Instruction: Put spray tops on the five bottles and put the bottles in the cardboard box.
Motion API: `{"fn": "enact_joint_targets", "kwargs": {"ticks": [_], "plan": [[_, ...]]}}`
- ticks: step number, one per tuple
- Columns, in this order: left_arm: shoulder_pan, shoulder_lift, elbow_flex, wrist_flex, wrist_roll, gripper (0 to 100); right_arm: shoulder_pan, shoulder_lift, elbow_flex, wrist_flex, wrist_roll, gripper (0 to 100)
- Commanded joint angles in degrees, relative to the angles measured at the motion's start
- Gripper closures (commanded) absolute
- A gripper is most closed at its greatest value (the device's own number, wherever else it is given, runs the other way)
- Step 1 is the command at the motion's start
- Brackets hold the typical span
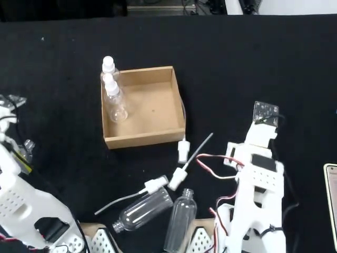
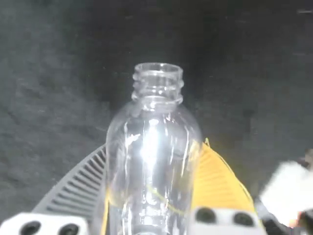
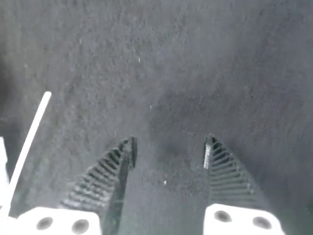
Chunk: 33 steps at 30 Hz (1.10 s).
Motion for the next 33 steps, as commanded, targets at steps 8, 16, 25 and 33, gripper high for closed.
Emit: {"fn": "enact_joint_targets", "kwargs": {"ticks": [8, 16, 25, 33], "plan": [[1.4, -1.9, -0.3, 0.9, 14.8, 92, -13.4, -2.2, -22.1, 26.4, 14.7, 80.1], [3.4, -16.5, 15.6, -10.5, 21.9, 92, -25.7, -1.8, -21.1, 27.8, 4.1, 80.1], [11.5, -25.9, 23.5, -15.6, 35.9, 92, -35.7, -1.8, -13.6, 16.9, -11.9, 79.9], [18.3, -26.3, 23.2, -15.7, 45.4, 92, -36.7, -1.8, -1.9, -2.5, -18.1, 80.0]]}}
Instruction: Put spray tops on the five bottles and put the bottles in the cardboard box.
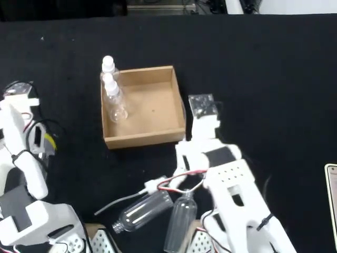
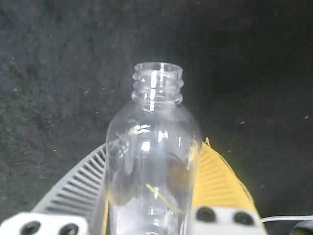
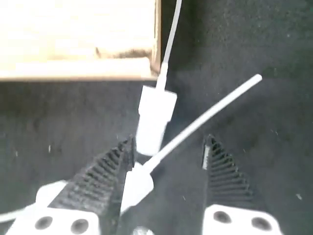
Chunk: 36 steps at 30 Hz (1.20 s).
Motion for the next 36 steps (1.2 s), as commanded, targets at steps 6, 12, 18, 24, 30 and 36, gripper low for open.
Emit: {"fn": "enact_joint_targets", "kwargs": {"ticks": [6, 12, 18, 24, 30, 36], "plan": [[7.3, -2.7, -2.7, -1.3, 10.7, 92, -1.2, -1.8, 5.1, -15.6, -0.5, 80.1], [10.0, -3.0, -3.0, -1.3, 13.0, 92, -1.2, -1.7, 6.6, -21.4, -0.5, 80.1], [10.9, -3.2, -0.8, -4.7, 19.0, 92, -1.3, -1.7, 8.4, -22.6, -0.6, 80.1], [10.9, -3.2, 5.6, -11.4, 23.6, 92, -1.3, -1.7, 8.7, -22.5, -1.0, 80.1], [10.5, -3.2, 7.5, -12.2, 27.7, 92, -1.3, -1.1, 8.7, -22.2, -0.6, 80.1], [10.4, -3.3, 7.6, -12.2, 27.9, 92, -2.5, 8.7, 3.6, -19.3, -0.6, 80.1]]}}
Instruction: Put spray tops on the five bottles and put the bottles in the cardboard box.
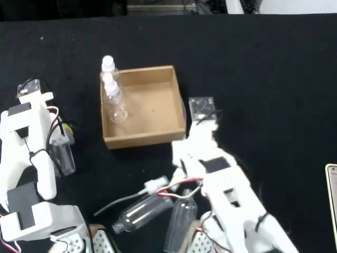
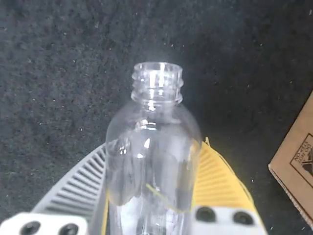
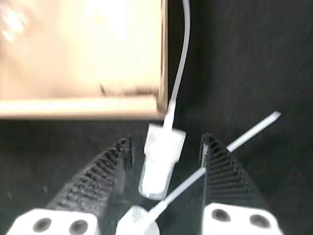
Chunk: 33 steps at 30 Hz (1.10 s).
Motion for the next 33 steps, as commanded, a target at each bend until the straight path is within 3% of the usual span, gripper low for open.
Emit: {"fn": "enact_joint_targets", "kwargs": {"ticks": [1, 11, 17, 20, 28, 33], "plan": [[0.0, -3.3, -0.2, -0.6, 0.6, 92, -1.1, 6.2, -7.0, 3.1, -0.4, 80.1], [-1.6, -3.3, 1.0, -0.8, 2.3, 92, -0.8, 14.5, -10.6, 3.6, 0.2, 80.4], [-2.9, -3.3, 1.1, -0.8, 3.2, 92, -0.8, 14.2, -10.7, 3.9, 6.3, 98.9], [-2.6, -3.5, 1.5, -0.8, 3.4, 92, 0.1, 14.1, -10.6, 4.1, 7.2, 96.6], [-2.2, -15.8, 11.3, -7.4, 3.4, 92, 18.5, 10.7, -22.5, 21.1, 7.4, 96.2], [-2.2, -22.2, 17.0, -11.4, 3.4, 92, 30.2, 9.6, -27.9, 25.3, 8.0, 96.2]]}}
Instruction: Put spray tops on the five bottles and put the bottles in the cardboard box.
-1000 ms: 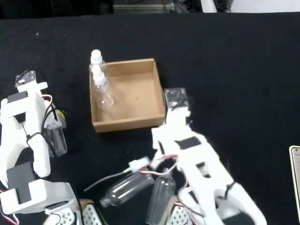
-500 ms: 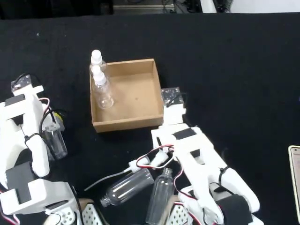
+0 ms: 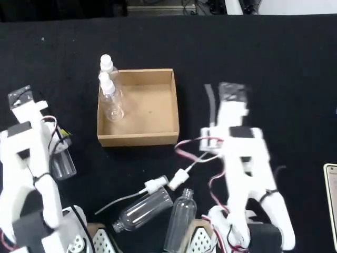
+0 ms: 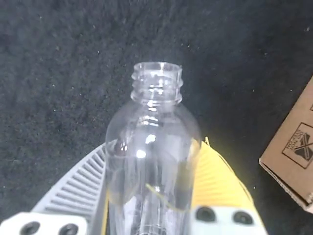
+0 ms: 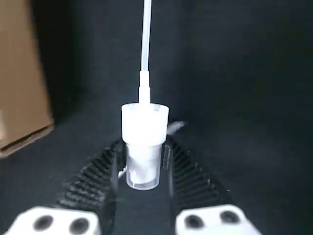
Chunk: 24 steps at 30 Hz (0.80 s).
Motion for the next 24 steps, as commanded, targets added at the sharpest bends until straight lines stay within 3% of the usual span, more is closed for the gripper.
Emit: {"fn": "enact_joint_targets", "kwargs": {"ticks": [1, 10, 18, 21, 24], "plan": [[0.0, -6.8, 2.1, -3.0, 0.4, 92, 9.5, -2.9, -5.9, 1.7, 0.7, 96.2], [-0.1, -7.5, 2.8, -2.6, 0.5, 92, 25.6, -2.9, -7.4, 0.1, -16.6, 95.2], [-0.5, -8.0, 4.3, -3.2, 0.4, 92, 24.4, 1.6, -7.3, -1.1, -17.0, 69.5], [-0.6, -8.0, 4.4, -3.2, 0.4, 92, 24.2, 3.3, -10.5, 0.2, -9.1, 64.5], [-0.6, -8.0, 4.4, -3.2, 0.3, 92, 24.7, 5.1, -15.0, 1.8, 11.2, 69.3]]}}
